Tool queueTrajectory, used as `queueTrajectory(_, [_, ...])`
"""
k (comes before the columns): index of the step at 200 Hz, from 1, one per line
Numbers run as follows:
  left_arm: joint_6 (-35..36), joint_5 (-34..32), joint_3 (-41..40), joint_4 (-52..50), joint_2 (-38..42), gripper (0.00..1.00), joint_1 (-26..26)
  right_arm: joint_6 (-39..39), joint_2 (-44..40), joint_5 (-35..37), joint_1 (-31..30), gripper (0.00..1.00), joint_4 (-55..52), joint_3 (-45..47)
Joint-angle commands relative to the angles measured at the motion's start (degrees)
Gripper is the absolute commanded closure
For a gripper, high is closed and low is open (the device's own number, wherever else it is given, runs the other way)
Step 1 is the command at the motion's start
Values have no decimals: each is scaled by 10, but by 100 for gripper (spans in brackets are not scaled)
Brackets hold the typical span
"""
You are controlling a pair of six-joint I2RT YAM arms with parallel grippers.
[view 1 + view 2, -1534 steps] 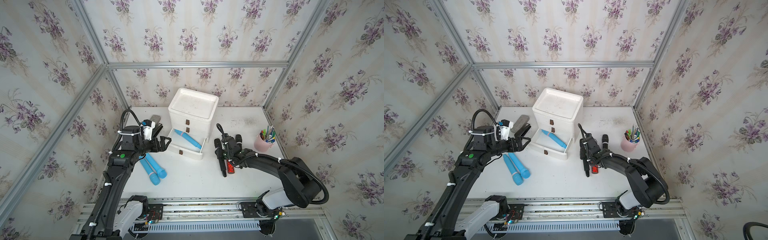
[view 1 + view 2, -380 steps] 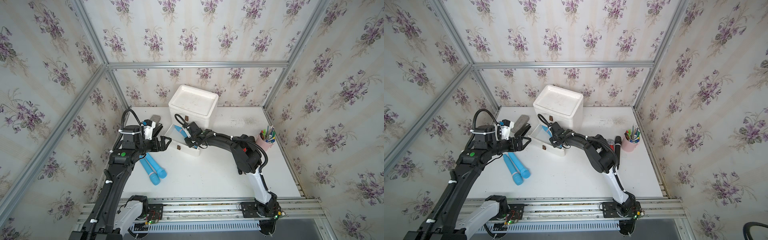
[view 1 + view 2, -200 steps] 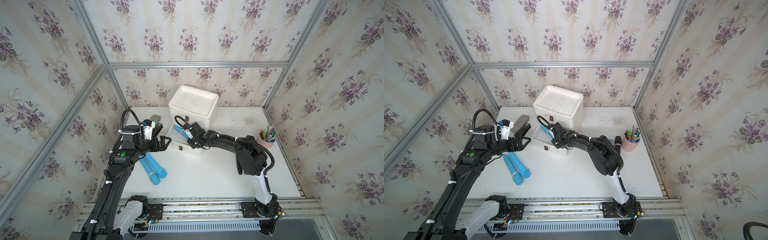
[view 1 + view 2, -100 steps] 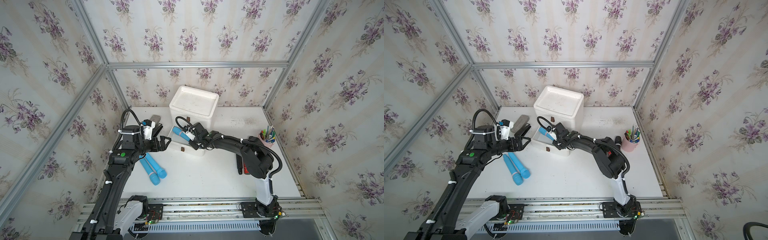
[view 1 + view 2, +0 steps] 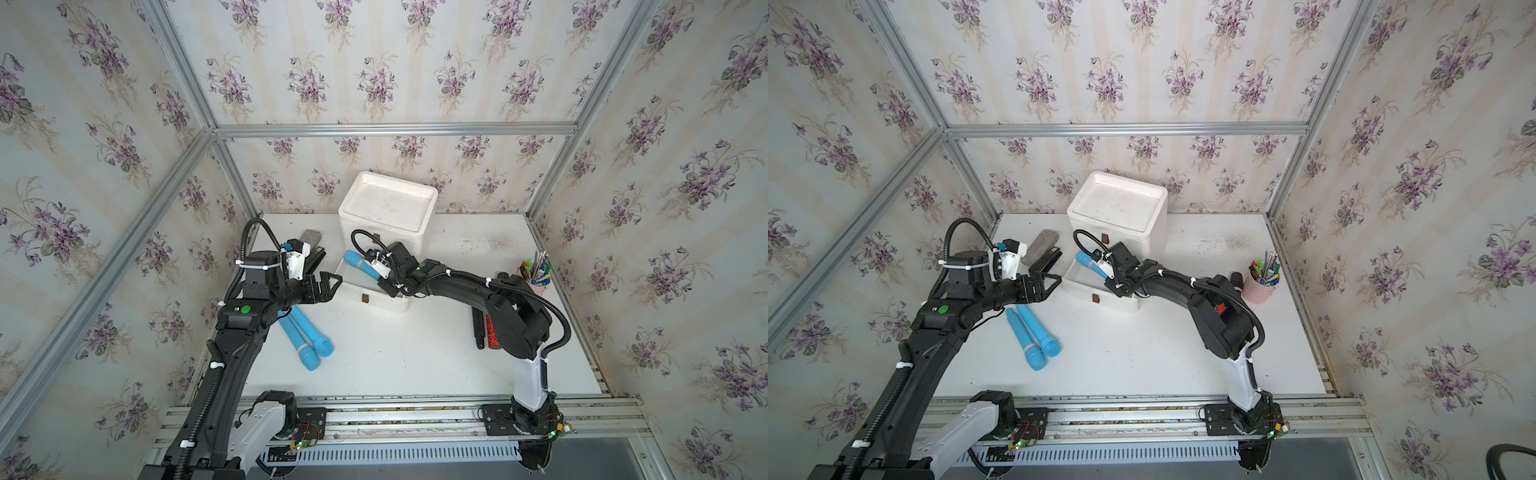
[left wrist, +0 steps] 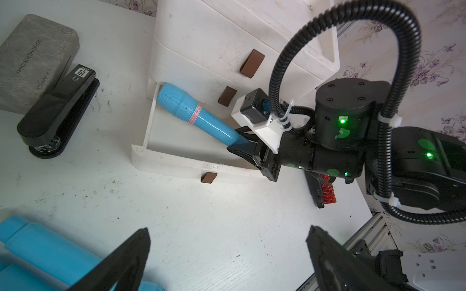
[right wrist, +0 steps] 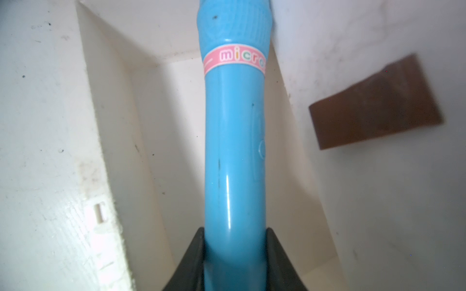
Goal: Take the microphone out of the drawer
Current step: Pick up the microphone from the drawer, then place the microphone at the center of the board.
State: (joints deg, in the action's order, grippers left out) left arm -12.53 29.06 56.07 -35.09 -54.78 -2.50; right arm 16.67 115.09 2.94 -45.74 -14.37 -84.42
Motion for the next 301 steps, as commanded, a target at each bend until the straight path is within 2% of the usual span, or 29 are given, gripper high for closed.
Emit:
queueTrajectory(1, [7,4,4,10,2,1,1,18,-11,-9,-1,83,22,-10])
queueTrajectory(81, [6,6,5,10,1,1,1,4,-37,2,-8,86,0,-15])
queueTrajectory(115, [6,6,4,10,1,1,1,-13,-60,14,-9,93,-5,2])
queueTrajectory(170, [5,7,4,10,1,1,1,-31,-124,15,-8,100,-3,72])
queueTrajectory(301, [4,14,5,10,1,1,1,-155,-292,26,-9,100,26,307])
